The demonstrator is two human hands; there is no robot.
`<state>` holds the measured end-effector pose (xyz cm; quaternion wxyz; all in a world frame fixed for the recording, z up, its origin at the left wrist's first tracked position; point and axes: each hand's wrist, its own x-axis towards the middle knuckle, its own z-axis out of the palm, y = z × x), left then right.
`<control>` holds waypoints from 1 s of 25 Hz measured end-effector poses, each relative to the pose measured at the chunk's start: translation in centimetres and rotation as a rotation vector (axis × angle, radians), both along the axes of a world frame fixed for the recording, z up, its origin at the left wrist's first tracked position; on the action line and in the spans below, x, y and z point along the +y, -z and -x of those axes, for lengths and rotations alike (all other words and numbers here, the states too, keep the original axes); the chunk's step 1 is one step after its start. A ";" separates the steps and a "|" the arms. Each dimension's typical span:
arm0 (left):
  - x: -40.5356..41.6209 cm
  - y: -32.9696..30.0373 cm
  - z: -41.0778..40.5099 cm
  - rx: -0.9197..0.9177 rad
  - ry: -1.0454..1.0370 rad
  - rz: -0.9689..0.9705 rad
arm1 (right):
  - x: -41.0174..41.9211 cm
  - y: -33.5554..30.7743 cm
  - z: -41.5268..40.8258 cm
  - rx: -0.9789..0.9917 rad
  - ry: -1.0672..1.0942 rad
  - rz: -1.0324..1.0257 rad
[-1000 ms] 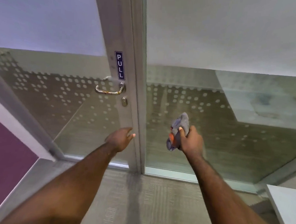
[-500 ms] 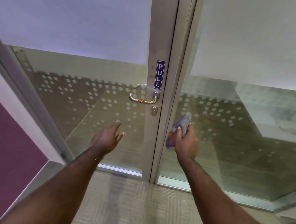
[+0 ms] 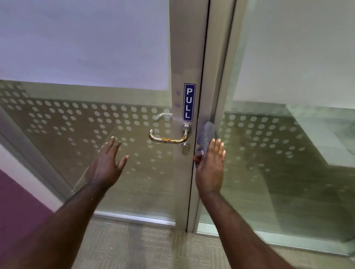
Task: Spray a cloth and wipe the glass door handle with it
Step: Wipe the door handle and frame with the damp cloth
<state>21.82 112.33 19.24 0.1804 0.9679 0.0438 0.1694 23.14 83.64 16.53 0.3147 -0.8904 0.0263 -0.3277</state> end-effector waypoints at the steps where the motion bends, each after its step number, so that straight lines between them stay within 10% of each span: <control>1: 0.0 -0.1 -0.6 -0.021 -0.009 -0.009 | -0.2 0.1 -0.5 0.006 -0.001 0.051; 25: 6.2 1.7 -13.5 -0.361 0.544 -0.369 | 7.7 -0.1 -3.4 -0.073 -0.077 0.060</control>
